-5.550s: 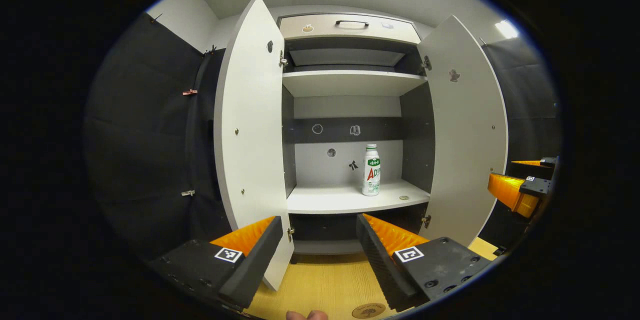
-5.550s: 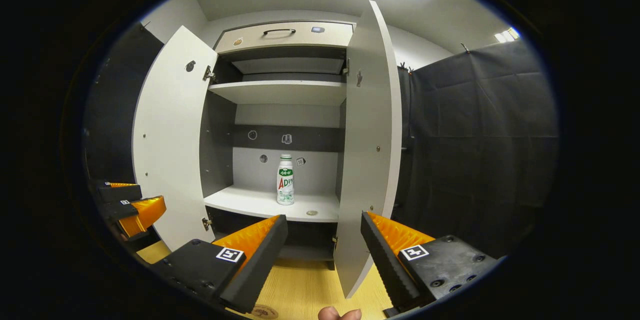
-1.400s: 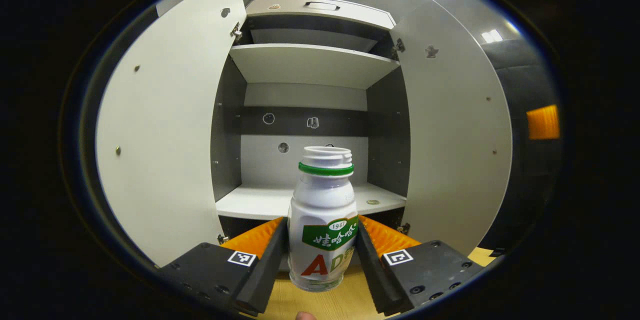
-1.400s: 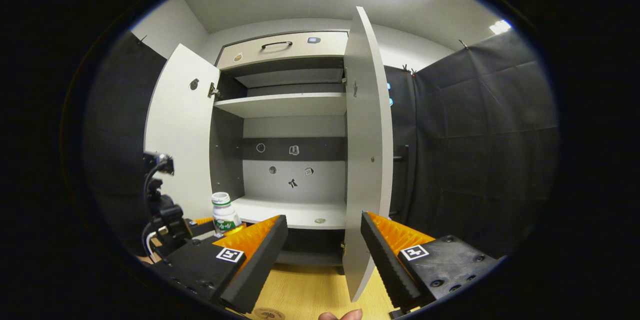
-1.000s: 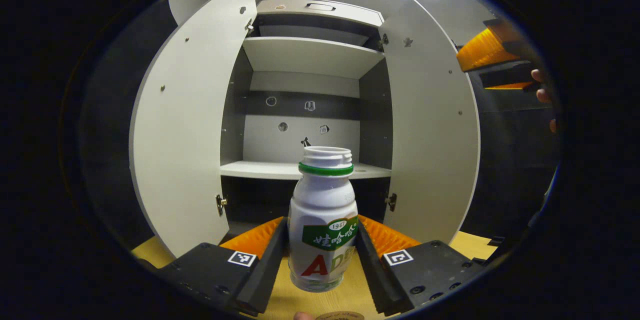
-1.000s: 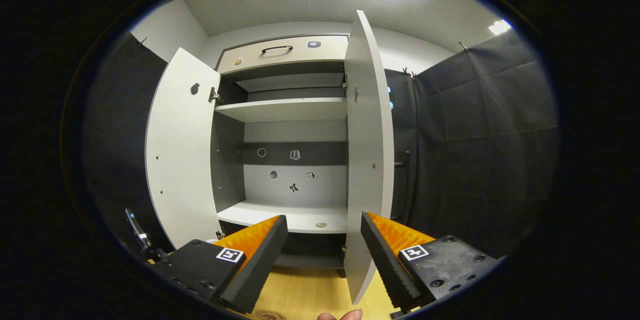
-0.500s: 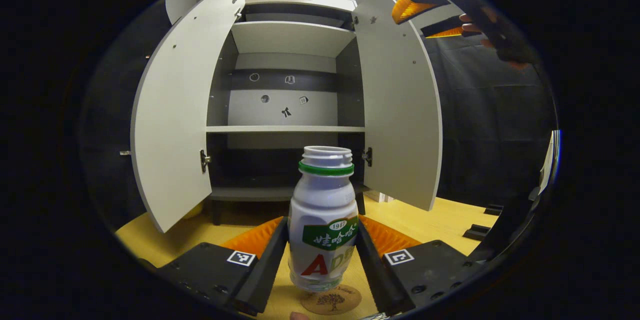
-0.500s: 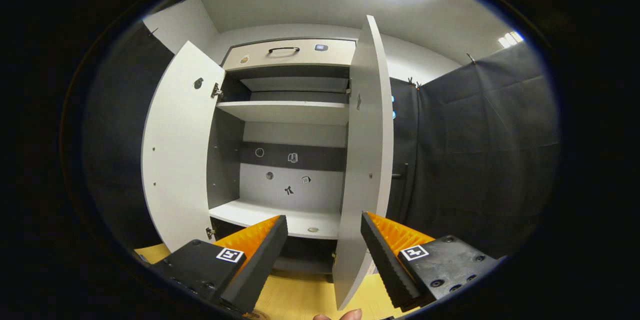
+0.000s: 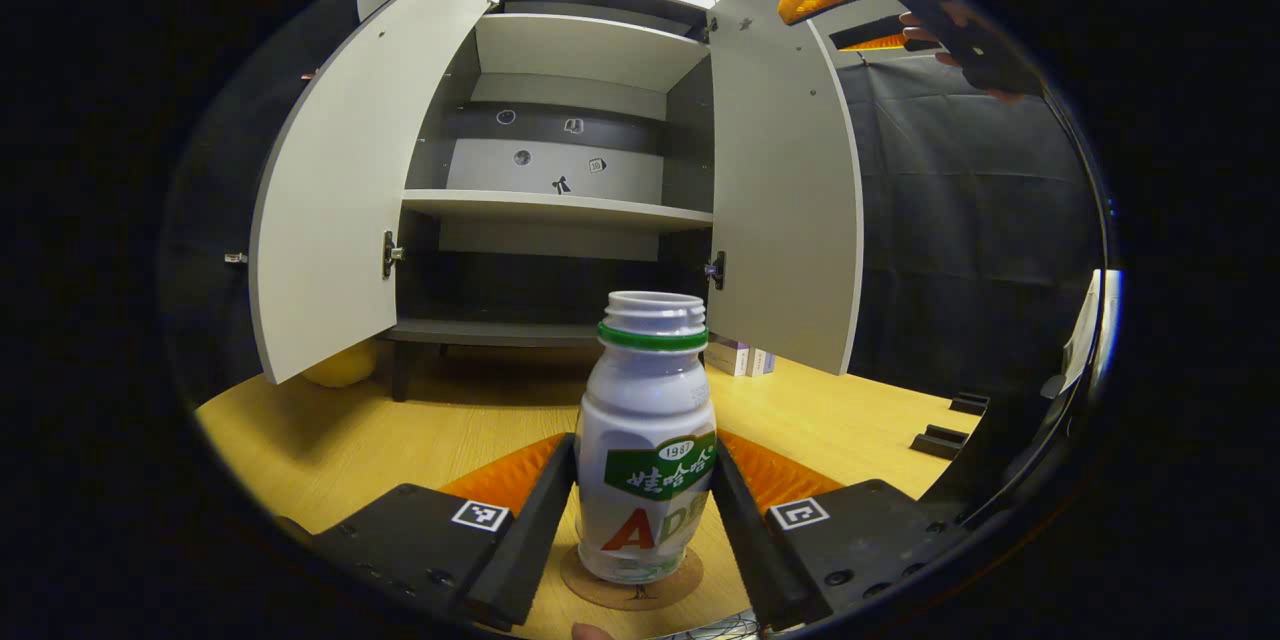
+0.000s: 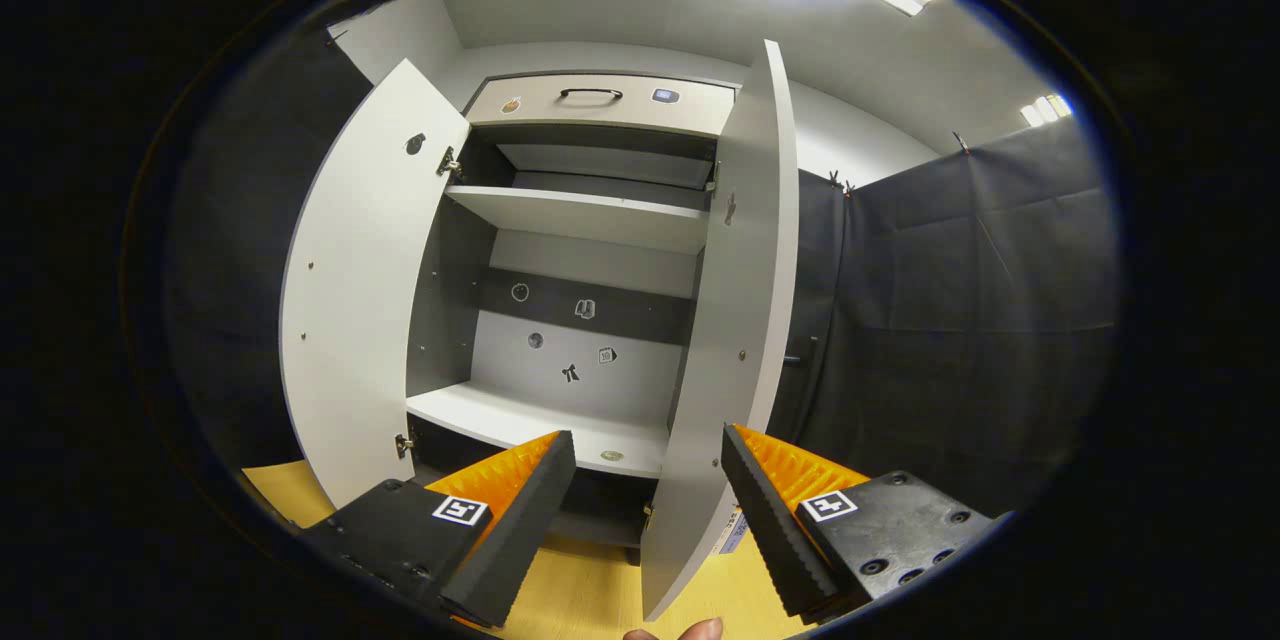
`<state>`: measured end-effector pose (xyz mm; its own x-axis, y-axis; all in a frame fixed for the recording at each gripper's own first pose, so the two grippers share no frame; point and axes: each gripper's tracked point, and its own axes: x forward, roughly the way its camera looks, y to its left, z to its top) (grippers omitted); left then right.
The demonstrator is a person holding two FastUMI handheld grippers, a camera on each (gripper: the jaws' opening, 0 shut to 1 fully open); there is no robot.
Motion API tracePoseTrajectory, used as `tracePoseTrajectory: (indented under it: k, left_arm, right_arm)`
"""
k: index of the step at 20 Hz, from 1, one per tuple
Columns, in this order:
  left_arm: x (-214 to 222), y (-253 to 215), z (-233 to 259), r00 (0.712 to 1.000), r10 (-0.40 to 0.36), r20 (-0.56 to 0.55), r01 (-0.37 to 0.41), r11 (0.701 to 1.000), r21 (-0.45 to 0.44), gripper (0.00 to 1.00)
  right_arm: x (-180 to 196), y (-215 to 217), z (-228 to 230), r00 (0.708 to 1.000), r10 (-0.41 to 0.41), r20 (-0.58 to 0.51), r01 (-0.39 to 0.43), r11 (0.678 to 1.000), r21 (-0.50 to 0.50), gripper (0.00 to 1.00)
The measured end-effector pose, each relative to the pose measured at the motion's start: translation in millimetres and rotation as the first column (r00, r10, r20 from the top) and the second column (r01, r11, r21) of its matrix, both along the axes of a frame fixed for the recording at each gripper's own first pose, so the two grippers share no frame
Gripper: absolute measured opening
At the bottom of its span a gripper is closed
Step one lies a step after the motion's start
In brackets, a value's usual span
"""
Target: Grasp the bottle in the cabinet with the left hand and place it on the coaster, then close the right door with the right hand and the left door with the left hand.
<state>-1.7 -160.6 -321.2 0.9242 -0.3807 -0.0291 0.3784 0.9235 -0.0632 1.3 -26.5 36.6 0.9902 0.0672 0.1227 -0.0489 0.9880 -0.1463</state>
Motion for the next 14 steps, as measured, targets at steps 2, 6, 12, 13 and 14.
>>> tracePoseTrajectory:
  k: [2, 6, 12, 13, 14]
  left_arm:
    - [2, 0, -7, 1.000, 0.003, -0.024, -0.003, 1.000, 0.006, 0.82]
    - [-3, -2, -8, 0.999, -0.001, -0.038, 0.001, 1.000, 0.001, 0.93]
    - [-23, 1, -12, 0.997, -0.023, -0.073, 0.026, 0.999, 0.036, 0.95]
    - [-27, 5, -12, 0.996, -0.019, -0.087, 0.022, 0.999, 0.031, 0.94]
    - [-33, 10, -7, 0.995, -0.014, -0.097, 0.016, 1.000, 0.024, 0.95]
  right_arm:
    - [-1, 2, 1, 1.000, 0.002, 0.006, -0.002, 1.000, -0.001, 0.97]
    - [-3, -3, -9, 0.999, -0.017, -0.030, 0.018, 1.000, 0.016, 0.98]
    - [-7, -8, -11, 0.998, -0.012, -0.060, 0.016, 0.998, 0.062, 0.98]
    - [-8, -6, -13, 0.997, 0.006, -0.075, 0.001, 0.997, 0.083, 0.98]
    - [-8, -2, -15, 0.996, 0.029, -0.086, -0.020, 0.995, 0.101, 0.97]
